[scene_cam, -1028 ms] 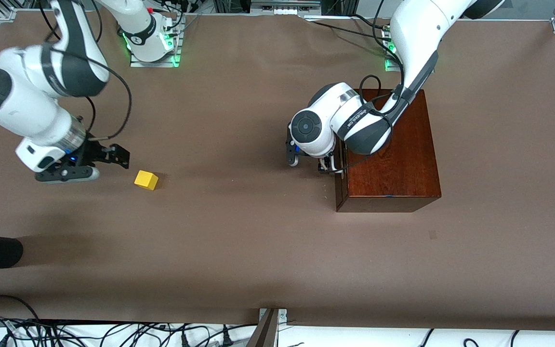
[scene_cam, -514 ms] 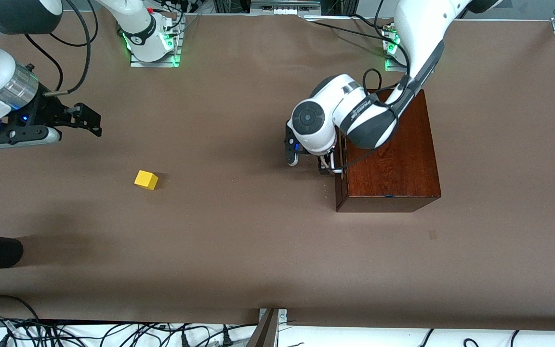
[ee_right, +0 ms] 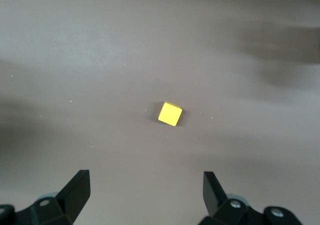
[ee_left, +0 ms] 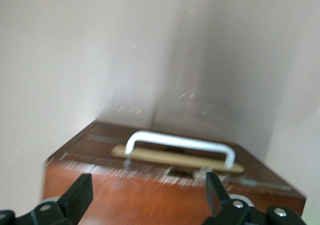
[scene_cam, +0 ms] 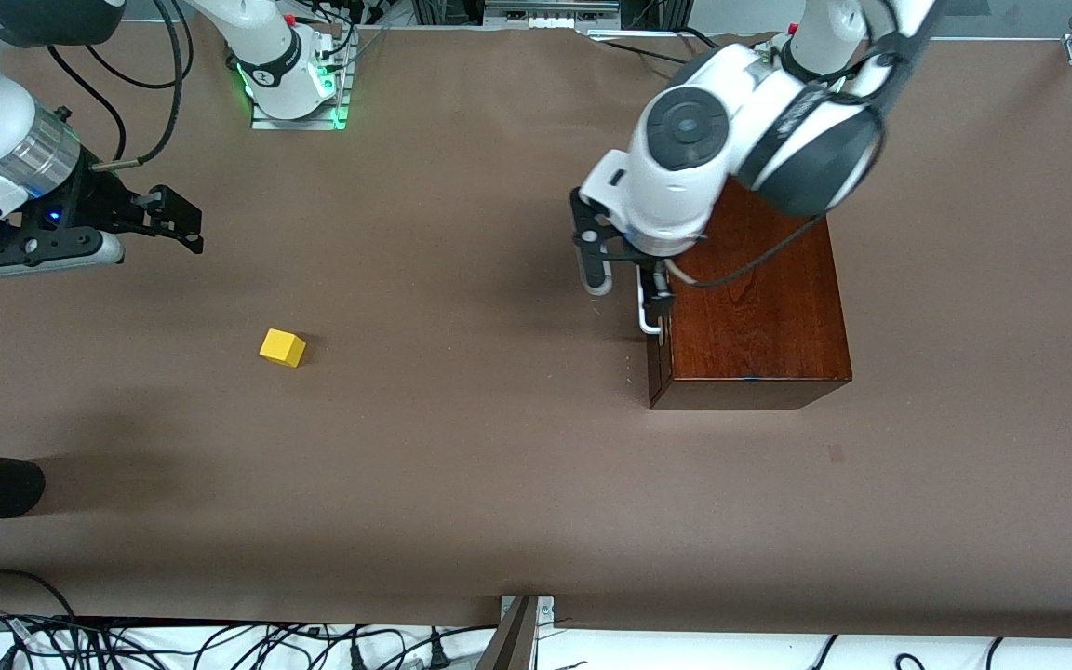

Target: Open drawer, take yellow block, close drawer

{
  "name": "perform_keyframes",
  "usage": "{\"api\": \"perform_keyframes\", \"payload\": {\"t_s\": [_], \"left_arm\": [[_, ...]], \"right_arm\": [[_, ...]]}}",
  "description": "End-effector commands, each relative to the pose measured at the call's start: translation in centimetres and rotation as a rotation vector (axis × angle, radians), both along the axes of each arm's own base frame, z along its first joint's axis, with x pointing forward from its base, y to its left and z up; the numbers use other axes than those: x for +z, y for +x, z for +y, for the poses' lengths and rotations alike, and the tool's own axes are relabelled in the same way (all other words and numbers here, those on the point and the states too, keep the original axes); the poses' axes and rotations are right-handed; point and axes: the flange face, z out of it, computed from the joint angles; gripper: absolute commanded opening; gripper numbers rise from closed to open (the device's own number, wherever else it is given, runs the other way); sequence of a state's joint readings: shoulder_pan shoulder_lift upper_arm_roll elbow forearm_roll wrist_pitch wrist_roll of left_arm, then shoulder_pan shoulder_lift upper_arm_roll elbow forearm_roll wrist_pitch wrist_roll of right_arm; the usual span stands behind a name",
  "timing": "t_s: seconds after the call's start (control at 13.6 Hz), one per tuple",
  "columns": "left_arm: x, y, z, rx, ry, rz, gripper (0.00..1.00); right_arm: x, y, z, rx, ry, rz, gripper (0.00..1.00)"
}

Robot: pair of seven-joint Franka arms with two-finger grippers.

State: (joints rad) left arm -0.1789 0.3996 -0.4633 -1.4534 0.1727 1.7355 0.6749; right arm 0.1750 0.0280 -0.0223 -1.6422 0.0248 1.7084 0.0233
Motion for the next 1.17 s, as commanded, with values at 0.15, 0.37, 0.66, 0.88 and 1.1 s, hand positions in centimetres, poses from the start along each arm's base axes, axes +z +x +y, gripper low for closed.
{"api": "perform_keyframes", "payload": {"t_s": [0.15,0.37,0.66,0.88,1.1], "left_arm": [[7.0,3.6,11.3,0.185,0.024,0.033,1.00],[9.4,5.1,19.3,0.314,0.033,0.059,1.00],[12.4,2.5,23.0,0.404,0.084,0.010,1.00],[14.6,1.2,25.4,0.461,0.077,-0.101,1.00],[14.7,-0.2,27.5,0.610,0.056,-0.084,1.00]], "right_arm": [[3.1,0.2,-1.1,-0.006,-0.023,-0.028,1.00],[2.5,0.1,-1.4,-0.009,-0.029,0.009,1.00],[3.8,0.1,-1.4,-0.014,-0.025,-0.017,1.00],[3.4,0.7,-1.6,-0.010,-0.027,-0.009,1.00],[3.3,0.8,-1.3,-0.012,-0.026,-0.013,1.00]]}}
